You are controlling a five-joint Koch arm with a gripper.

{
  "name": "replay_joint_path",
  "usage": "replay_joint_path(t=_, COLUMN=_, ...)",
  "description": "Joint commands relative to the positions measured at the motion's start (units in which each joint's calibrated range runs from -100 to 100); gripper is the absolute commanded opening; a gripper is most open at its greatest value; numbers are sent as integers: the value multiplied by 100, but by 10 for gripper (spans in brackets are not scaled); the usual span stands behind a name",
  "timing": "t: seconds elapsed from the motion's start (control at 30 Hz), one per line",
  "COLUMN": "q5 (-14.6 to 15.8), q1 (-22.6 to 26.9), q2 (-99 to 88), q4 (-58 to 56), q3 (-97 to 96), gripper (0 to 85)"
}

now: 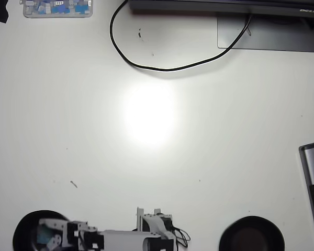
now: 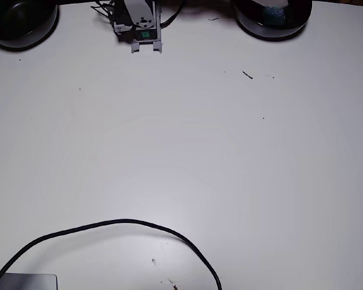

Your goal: Grab the Blue cube

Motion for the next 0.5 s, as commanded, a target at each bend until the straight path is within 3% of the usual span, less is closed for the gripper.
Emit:
replay_joint_path(t=0.0, q5=68, q1=-244, q2=-425, q4=-90, q3=346, gripper=465)
replay_joint_path(t=0.47, q5=313, q1=-1656, q2=-1650, q4=-659, q3=236, gripper=464)
